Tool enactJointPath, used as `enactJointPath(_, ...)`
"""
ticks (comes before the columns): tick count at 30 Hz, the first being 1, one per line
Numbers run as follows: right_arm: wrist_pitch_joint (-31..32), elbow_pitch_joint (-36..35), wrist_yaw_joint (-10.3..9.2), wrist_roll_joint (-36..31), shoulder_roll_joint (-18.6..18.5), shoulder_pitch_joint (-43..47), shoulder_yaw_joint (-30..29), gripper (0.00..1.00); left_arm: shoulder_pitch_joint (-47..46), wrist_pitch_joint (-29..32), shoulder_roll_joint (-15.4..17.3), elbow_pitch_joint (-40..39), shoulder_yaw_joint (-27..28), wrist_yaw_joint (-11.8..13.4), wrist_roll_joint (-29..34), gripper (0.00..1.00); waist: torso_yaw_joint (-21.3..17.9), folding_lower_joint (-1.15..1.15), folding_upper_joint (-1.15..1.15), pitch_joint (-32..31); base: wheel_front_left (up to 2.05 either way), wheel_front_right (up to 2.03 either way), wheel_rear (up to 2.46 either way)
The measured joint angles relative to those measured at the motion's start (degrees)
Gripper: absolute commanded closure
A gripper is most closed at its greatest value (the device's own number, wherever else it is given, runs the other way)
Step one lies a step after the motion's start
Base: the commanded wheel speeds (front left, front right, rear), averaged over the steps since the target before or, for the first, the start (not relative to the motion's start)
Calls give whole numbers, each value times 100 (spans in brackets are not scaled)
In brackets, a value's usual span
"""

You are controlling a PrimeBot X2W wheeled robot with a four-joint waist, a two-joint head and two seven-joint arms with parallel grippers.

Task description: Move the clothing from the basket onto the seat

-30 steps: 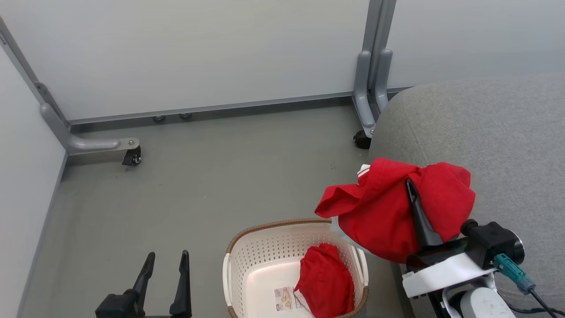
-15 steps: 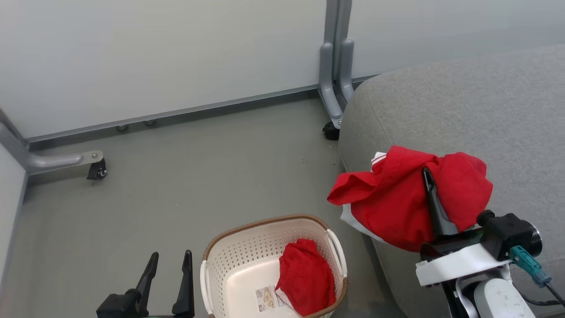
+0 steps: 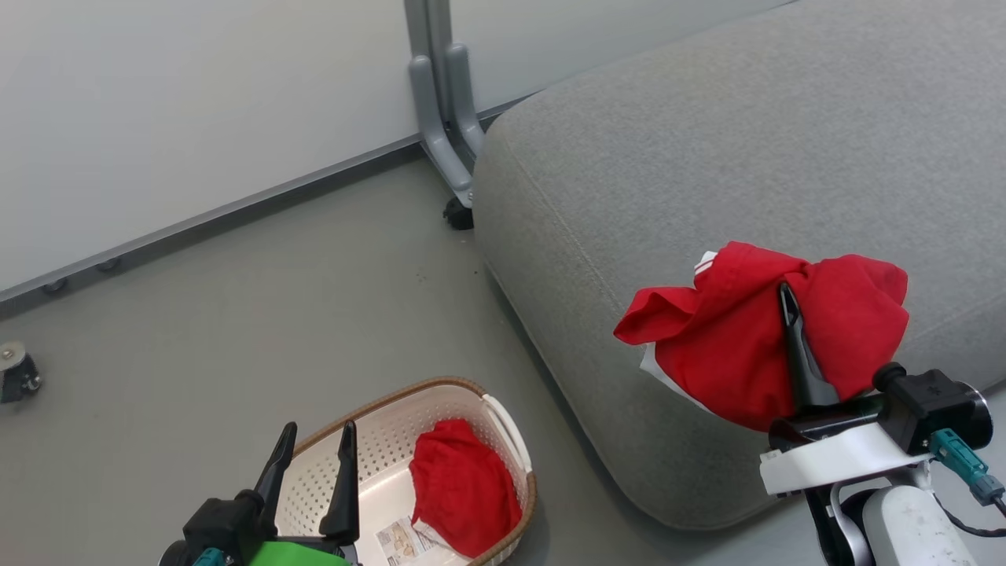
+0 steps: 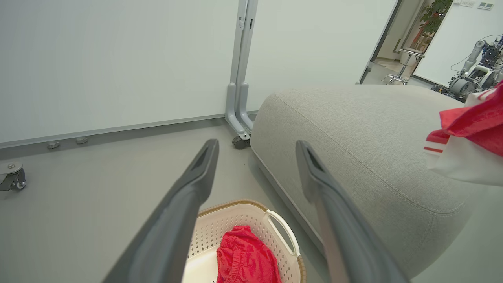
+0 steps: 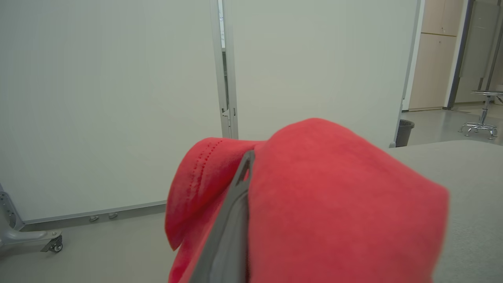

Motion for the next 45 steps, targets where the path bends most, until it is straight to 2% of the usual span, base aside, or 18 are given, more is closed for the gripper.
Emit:
enactJointPath(11,0,-58,0,-101,113,-58,-180,100,-227,1,-2,13,-237,0,100,0,-944,0,0,277,0,0,0)
enactJointPath(18,0,-154,0,-123,204,-44,-360,100,-383,1,-3,53,-354,0,100,0,-1159,0,0,499,0,0,0)
enactJointPath(25,0,-123,0,-156,200,-132,-393,100,-399,0,-2,-41,-304,0,171,0,-1196,0,0,583,0,0,0)
enactJointPath(31,0,-132,0,-208,-140,-835,-366,100,-443,1,-3,-287,-312,0,403,0,-1204,0,0,753,0,0,0)
enactJointPath(34,0,-155,1,-242,-310,-1374,-419,100,-632,1,8,-377,-485,0,556,0,-1178,0,0,938,0,0,0)
enactJointPath(40,0,-47,1,-175,-799,-2598,-738,100,-1211,1,205,-698,-799,-1,619,0,-1012,0,0,1493,0,0,0)
enactJointPath(45,0,315,0,-125,-1261,-3551,-922,100,-1573,0,390,-892,-1090,-1,636,0,-801,0,0,2041,0,0,0)
